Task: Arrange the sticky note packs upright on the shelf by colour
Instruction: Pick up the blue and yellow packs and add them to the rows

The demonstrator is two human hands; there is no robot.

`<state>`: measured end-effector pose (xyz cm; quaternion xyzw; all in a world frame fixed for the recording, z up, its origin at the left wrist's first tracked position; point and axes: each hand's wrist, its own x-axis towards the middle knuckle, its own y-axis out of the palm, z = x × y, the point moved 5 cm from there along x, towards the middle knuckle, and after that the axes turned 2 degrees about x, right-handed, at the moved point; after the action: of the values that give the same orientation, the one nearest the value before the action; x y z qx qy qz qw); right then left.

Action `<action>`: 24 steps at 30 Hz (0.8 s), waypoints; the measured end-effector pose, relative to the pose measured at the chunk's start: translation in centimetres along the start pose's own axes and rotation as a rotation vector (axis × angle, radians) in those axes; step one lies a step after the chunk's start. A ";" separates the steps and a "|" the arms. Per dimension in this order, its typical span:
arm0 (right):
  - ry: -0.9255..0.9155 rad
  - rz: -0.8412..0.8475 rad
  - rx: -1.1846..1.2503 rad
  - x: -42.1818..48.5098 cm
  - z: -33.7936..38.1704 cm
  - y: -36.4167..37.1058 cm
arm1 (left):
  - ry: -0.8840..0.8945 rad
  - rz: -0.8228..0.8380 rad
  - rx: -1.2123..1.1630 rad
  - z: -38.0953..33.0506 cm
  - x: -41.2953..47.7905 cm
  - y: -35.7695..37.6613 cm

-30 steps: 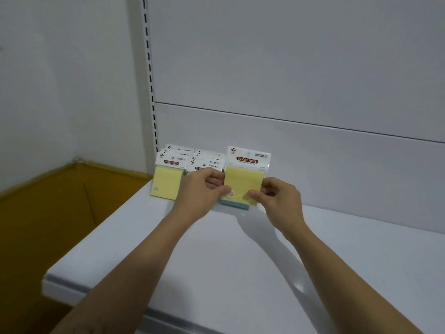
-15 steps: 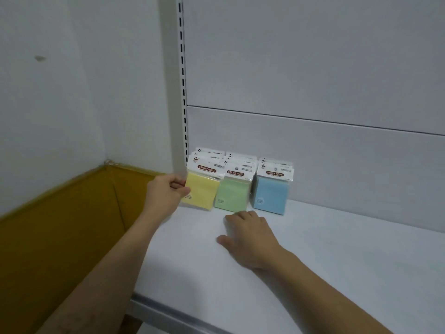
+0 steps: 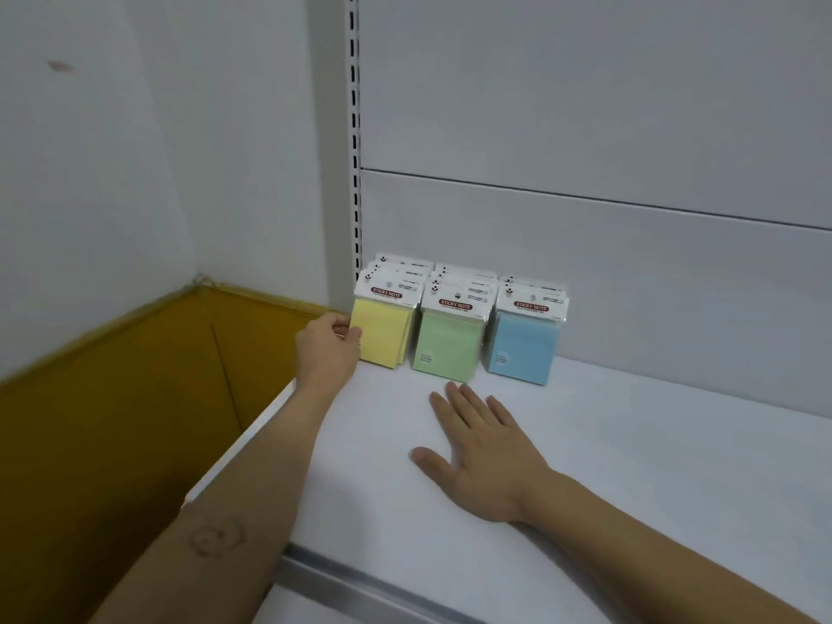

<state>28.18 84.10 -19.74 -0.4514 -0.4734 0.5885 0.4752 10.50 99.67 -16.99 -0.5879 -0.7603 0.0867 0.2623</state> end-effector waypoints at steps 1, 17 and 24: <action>0.003 -0.005 0.002 0.0 0.0 0.0 | 0.007 -0.004 0.005 0.0 -0.1 0.0; 0.012 -0.020 0.087 0.1 0.0 -0.6 | 0.125 -0.015 0.144 -0.3 -0.6 -0.9; -0.008 -0.163 0.256 -0.9 -0.5 -2.9 | 0.421 0.084 0.252 -3.4 -3.2 -0.6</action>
<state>29.23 83.53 -16.88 -0.3448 -0.4317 0.6052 0.5732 12.21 95.89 -14.78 -0.5866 -0.6470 0.0673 0.4825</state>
